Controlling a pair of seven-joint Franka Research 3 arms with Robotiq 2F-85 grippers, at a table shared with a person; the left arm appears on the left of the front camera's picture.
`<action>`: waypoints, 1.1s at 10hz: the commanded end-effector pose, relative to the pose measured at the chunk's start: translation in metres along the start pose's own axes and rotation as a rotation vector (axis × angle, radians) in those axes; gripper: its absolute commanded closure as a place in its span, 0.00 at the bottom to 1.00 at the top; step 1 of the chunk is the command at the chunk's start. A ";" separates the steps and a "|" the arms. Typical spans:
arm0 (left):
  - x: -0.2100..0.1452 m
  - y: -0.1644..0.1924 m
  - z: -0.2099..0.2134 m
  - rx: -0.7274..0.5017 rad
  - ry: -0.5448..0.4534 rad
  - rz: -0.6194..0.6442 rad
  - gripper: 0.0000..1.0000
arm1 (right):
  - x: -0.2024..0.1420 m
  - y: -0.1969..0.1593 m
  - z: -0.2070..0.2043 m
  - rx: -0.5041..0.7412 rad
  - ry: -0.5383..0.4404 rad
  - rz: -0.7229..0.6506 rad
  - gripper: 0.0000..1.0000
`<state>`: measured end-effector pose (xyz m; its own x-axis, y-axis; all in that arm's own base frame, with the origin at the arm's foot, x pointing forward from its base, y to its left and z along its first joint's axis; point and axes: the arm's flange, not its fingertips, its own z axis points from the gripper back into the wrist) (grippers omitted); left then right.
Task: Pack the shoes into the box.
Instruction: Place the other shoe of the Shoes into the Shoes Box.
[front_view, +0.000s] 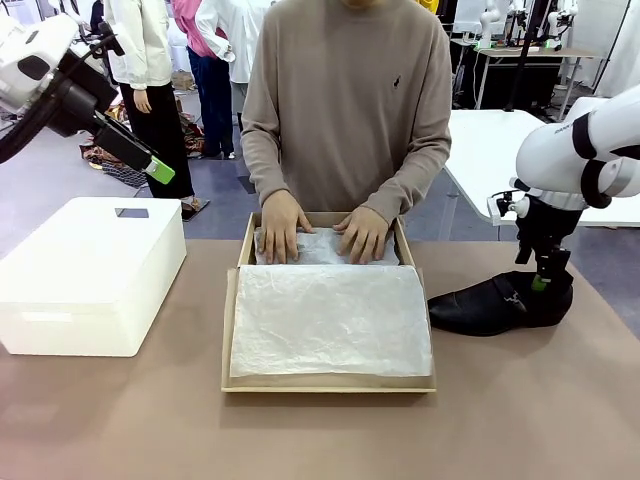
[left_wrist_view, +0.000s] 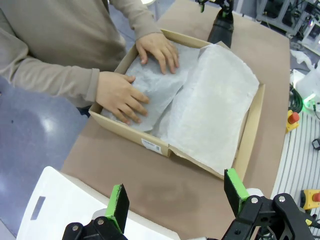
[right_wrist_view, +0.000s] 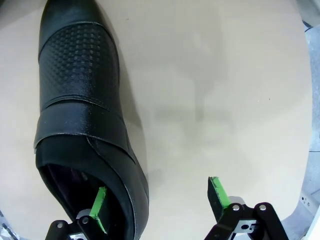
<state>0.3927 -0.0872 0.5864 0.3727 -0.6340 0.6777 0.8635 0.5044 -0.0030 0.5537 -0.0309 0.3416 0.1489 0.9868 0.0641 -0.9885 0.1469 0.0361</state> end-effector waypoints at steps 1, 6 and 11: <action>0.000 -0.001 -0.001 -0.002 -0.023 0.010 0.00 | -0.006 -0.005 -0.004 -0.017 -0.057 0.039 0.00; 0.000 -0.001 -0.001 -0.002 -0.023 0.010 0.00 | -0.007 -0.010 -0.012 0.017 -0.053 0.040 0.31; 0.000 -0.001 -0.001 -0.002 -0.023 0.010 0.00 | -0.008 -0.009 -0.011 0.042 -0.049 0.038 1.00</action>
<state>0.3927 -0.0872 0.5864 0.3727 -0.6340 0.6777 0.8635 0.5044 -0.0030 0.5569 -0.0340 0.3293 0.1385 0.9870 0.0815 -0.9882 0.1324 0.0765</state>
